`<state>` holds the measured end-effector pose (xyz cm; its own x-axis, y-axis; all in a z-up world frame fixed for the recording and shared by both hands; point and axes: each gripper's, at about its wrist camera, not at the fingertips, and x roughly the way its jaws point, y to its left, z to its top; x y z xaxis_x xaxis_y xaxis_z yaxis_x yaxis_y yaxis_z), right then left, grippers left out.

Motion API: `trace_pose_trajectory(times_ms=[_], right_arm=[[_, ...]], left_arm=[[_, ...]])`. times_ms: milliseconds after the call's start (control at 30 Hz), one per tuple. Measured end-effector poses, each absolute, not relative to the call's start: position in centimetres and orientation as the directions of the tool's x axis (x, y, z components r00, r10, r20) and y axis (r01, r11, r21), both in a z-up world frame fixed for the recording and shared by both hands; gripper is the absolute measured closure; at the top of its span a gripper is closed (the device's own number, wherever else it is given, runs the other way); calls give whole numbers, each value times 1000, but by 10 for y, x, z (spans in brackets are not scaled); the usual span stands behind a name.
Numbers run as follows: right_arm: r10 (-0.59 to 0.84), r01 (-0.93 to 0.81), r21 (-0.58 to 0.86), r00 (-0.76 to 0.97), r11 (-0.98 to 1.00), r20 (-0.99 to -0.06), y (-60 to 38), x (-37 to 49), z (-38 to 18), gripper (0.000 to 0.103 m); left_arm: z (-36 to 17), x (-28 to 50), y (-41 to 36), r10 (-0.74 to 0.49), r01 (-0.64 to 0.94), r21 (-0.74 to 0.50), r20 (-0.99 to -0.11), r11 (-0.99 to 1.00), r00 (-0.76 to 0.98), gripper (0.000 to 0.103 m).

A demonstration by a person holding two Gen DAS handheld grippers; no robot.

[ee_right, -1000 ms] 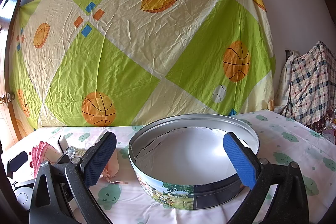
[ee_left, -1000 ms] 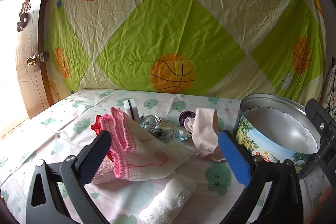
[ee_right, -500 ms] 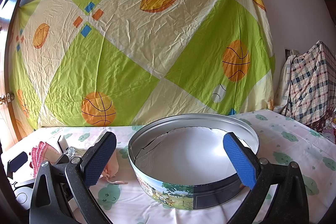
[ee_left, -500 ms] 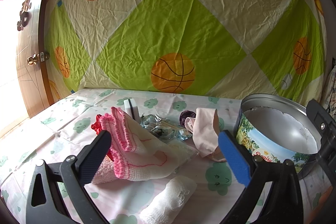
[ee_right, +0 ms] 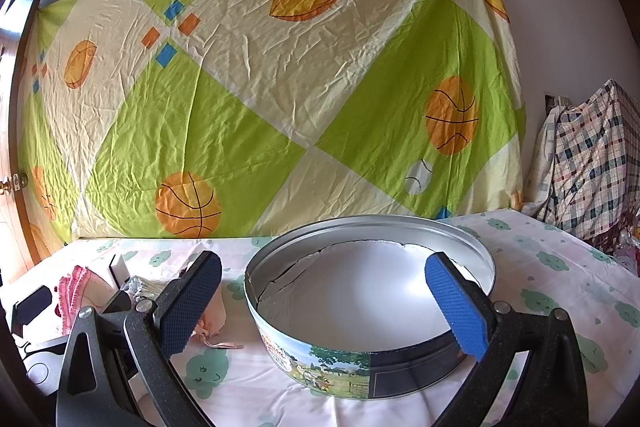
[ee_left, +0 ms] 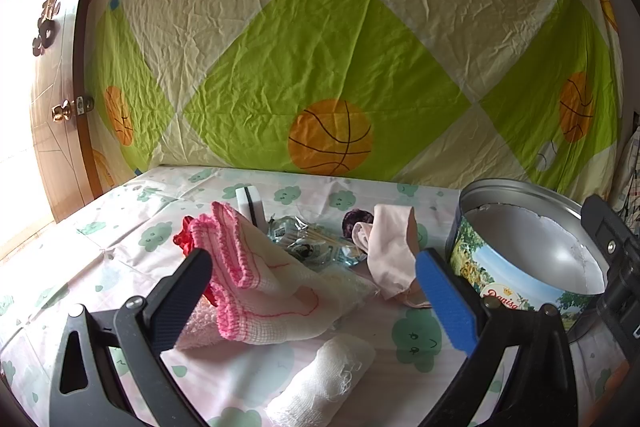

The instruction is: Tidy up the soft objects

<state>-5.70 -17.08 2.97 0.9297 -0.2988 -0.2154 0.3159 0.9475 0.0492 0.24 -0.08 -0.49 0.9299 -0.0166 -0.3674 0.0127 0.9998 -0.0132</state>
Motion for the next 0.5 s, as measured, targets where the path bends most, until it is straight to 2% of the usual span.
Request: trace_pose_trajectory(times_ms=[300,500], right_arm=[[-291,305,30,930,952,-226,-164,-53,26,0],[-264,276,18,934,961,-240,-161,-49,22,0]], left_arm=[[-8,1,-1,-20,11,-27,-374,1000,927,0],[-9,-1,16,-69,34,-94,-408,995,910,0]])
